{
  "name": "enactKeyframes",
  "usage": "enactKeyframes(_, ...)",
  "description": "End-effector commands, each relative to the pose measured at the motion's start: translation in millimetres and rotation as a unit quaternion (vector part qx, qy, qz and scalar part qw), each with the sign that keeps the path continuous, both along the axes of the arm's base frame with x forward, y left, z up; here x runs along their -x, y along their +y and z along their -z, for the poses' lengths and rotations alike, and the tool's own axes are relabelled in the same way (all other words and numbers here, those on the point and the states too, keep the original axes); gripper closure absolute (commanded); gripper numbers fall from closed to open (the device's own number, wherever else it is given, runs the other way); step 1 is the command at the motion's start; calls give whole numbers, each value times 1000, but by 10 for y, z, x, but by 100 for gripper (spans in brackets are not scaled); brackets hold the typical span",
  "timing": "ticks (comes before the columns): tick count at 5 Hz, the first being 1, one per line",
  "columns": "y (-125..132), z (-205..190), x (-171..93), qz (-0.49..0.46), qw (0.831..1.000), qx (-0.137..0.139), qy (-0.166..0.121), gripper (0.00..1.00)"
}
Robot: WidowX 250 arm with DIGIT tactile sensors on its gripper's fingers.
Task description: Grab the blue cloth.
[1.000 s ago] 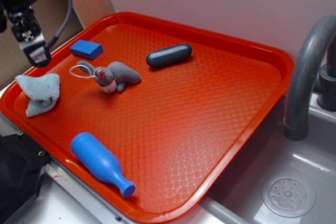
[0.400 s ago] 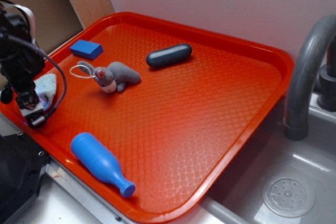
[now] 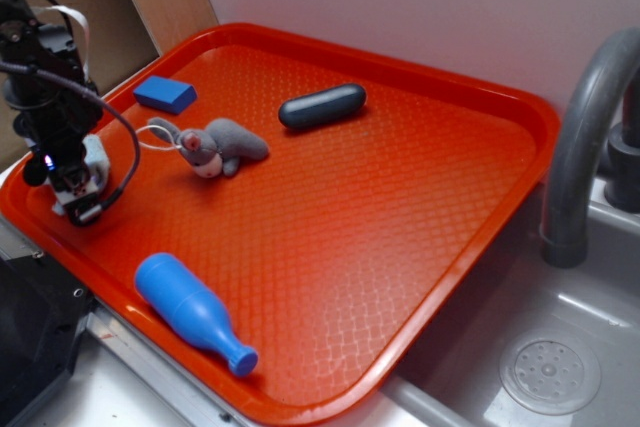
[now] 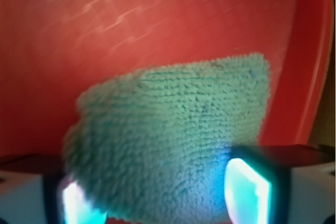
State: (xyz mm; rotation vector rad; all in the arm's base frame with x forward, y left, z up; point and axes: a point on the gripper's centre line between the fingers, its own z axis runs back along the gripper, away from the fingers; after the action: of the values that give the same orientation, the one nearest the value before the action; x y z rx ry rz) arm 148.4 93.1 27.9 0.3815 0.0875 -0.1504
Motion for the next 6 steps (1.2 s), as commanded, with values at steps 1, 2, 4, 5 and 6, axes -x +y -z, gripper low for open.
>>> enactKeyframes(1,96,-491,-219,-107,987,95,-67,100)
enactKeyframes(2,-139,-976,-231,-140,968,172,-120,100)
enactKeyframes(4,-937,-1980,-307,-131,946,251,-158,100)
enactKeyframes(5,-1279,-2123,-425,-133,939,276,-156,100)
enactKeyframes(6,-1540,-2086,-548,-129,943,272,-144,100)
